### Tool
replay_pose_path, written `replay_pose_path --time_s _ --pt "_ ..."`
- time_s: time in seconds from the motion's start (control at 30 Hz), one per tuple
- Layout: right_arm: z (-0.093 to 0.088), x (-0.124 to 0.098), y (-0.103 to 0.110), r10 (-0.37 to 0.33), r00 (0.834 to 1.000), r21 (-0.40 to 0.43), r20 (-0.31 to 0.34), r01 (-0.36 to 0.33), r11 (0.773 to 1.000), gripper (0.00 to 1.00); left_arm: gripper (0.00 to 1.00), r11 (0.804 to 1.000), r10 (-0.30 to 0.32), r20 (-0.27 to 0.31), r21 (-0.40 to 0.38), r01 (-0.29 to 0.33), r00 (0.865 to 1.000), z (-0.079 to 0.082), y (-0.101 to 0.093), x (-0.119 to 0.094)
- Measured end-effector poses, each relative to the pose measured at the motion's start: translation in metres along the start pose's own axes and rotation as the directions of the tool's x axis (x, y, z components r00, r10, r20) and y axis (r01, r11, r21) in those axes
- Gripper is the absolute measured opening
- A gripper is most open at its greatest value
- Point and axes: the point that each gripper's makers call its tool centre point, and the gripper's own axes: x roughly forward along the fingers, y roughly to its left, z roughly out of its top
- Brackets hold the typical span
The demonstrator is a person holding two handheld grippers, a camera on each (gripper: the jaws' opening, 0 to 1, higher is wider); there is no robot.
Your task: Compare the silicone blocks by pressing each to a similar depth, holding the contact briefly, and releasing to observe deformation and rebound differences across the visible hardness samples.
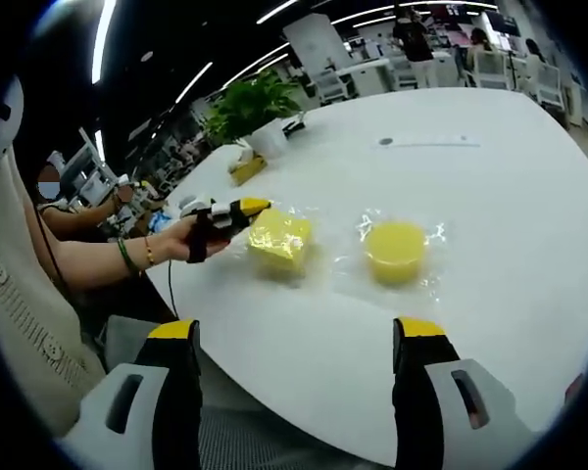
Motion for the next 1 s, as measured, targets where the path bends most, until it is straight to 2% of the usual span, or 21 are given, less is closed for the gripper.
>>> replay_pose_path --time_s 0.23,0.43,0.7,0.83,1.0 --pt "-0.001 -0.008 0.004 0.011 1.0 -0.021 0.021 -0.01 1.0 0.75 0.0 0.999 -0.012 -0.029 0.052 0.013 1.0 -0.014 -0.026 -0.001" --pt "0.002 -0.019 0.01 0.024 0.997 -0.04 0.067 -0.021 0.999 0.75 0.0 0.995 -0.026 -0.063 0.094 0.032 0.998 -0.03 -0.054 -0.002" --pt "0.016 -0.034 0.021 0.047 0.988 -0.079 0.144 -0.036 0.996 0.75 0.0 0.974 -0.013 -0.126 0.223 0.041 0.992 -0.047 -0.084 -0.008" --pt "0.021 -0.041 0.028 0.065 0.984 -0.11 0.169 -0.046 0.993 0.75 0.0 0.961 -0.008 -0.136 0.271 0.045 0.991 -0.05 -0.1 -0.018" --pt "0.027 -0.049 0.037 0.089 0.978 -0.153 0.188 -0.061 0.986 0.76 0.0 0.946 -0.027 -0.163 0.315 0.078 0.986 -0.053 -0.119 -0.031"
